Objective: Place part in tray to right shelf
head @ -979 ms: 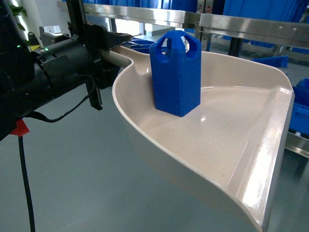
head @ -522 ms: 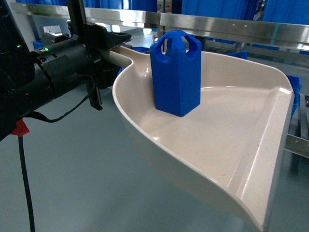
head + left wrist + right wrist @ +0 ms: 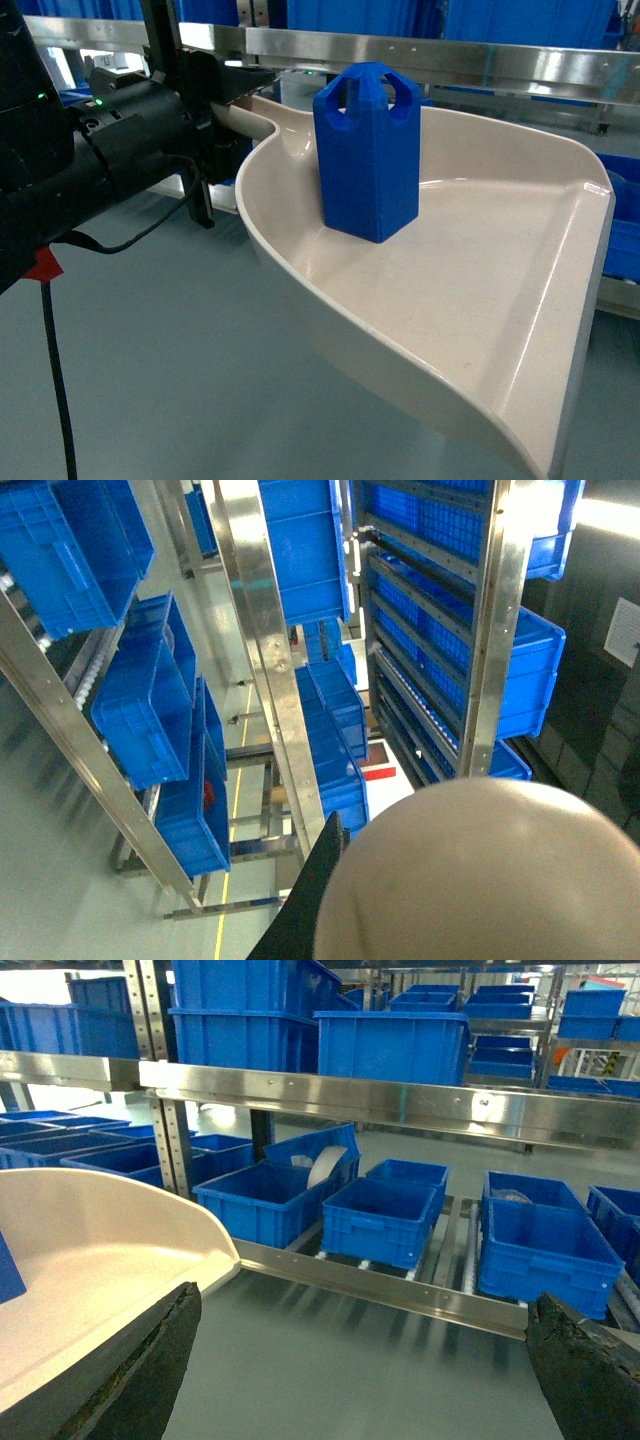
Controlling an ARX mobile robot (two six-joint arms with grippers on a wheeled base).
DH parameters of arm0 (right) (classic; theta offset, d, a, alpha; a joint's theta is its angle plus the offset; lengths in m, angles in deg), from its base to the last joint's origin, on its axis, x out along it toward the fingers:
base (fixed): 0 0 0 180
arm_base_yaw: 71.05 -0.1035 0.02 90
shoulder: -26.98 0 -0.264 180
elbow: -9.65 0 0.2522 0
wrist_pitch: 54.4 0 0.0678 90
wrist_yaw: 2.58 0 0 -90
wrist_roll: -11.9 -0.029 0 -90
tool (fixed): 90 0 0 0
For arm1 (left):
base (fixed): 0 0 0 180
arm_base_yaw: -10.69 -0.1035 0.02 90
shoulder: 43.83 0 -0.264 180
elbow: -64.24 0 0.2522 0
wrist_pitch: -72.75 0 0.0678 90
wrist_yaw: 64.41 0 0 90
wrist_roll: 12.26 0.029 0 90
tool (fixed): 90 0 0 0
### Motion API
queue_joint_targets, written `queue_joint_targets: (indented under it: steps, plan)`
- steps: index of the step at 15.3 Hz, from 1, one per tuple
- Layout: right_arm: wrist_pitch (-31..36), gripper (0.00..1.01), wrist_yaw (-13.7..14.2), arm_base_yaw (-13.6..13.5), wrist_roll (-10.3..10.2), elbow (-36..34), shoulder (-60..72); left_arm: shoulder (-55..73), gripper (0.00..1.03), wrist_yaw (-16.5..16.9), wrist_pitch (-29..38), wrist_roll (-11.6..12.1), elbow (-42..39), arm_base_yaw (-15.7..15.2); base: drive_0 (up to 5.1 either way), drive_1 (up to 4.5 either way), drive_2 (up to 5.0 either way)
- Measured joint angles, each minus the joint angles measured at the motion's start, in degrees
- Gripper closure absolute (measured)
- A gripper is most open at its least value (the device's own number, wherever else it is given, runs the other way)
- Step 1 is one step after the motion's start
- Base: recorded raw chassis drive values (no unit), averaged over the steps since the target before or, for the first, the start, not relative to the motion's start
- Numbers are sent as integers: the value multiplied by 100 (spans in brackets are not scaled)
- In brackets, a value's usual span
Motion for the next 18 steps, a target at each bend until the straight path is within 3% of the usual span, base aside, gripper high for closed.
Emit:
queue_joint_targets:
  steps: [18]
  plan:
    - [0,3,0,0,0,0,0,0,91,-4,0,0,0,-17,-153,-153,-153]
